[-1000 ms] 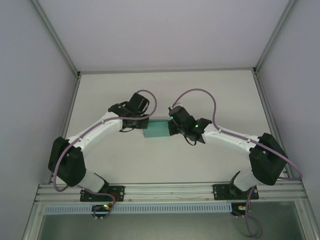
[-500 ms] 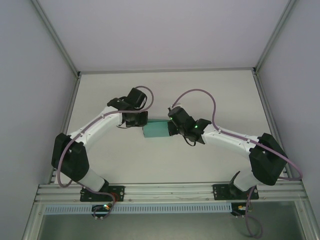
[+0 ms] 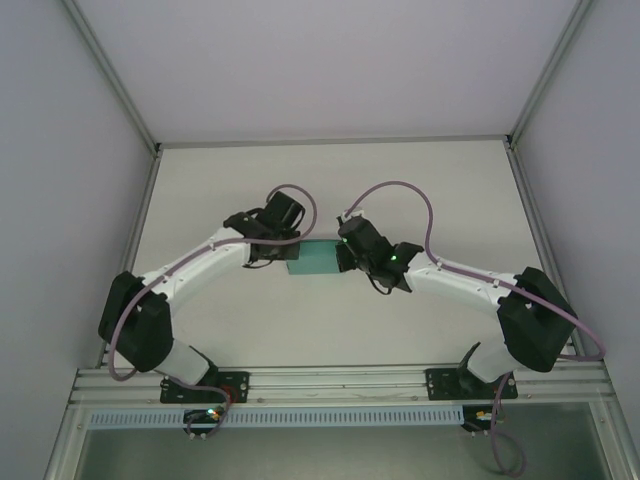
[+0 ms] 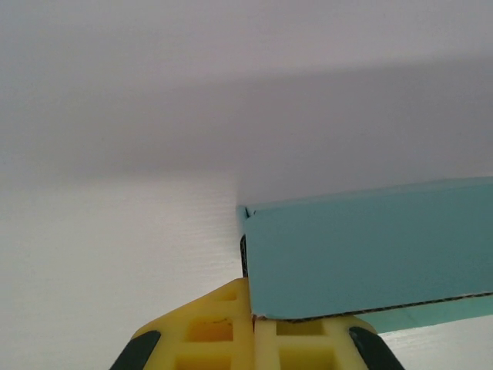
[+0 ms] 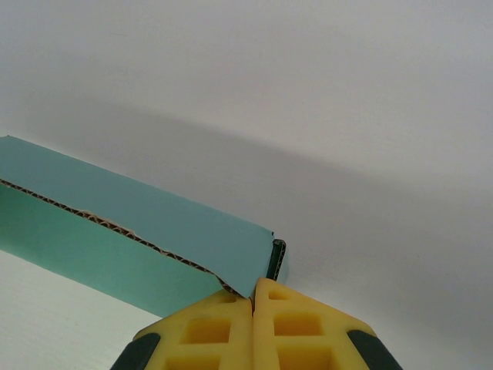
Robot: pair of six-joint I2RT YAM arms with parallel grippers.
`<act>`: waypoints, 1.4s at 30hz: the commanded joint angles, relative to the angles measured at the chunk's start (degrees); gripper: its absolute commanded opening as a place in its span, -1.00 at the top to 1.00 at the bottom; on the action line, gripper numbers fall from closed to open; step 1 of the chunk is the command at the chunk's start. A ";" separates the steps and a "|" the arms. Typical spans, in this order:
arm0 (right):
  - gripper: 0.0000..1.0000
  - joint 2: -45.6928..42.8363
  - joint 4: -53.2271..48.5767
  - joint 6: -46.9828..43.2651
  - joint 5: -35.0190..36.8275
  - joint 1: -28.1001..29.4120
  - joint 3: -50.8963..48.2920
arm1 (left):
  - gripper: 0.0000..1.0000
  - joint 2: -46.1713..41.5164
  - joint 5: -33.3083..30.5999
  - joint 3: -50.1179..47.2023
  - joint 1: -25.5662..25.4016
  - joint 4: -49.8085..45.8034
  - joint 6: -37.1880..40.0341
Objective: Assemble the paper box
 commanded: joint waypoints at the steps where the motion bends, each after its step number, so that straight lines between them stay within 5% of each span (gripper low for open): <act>1: 1.00 2.97 -8.31 -2.09 -0.53 1.00 -4.23 | 1.00 1.65 4.01 -7.05 -1.19 -0.83 -1.72; 14: 0.95 2.90 -5.13 -1.25 -0.65 2.73 -9.75 | 1.00 2.22 1.58 -8.26 -3.04 0.75 1.07; 22: 0.27 -3.00 -7.48 -9.36 -1.60 2.52 -0.37 | 1.00 2.97 1.99 -6.63 -4.59 0.83 4.97; 29: -0.59 -5.05 -7.78 -11.22 -1.07 1.00 5.55 | 1.00 2.86 1.17 -5.82 -5.03 0.21 7.14; 42: -0.52 -7.39 -4.75 -0.35 -11.98 -11.58 0.73 | 1.00 4.20 1.91 -4.38 -4.97 0.64 10.01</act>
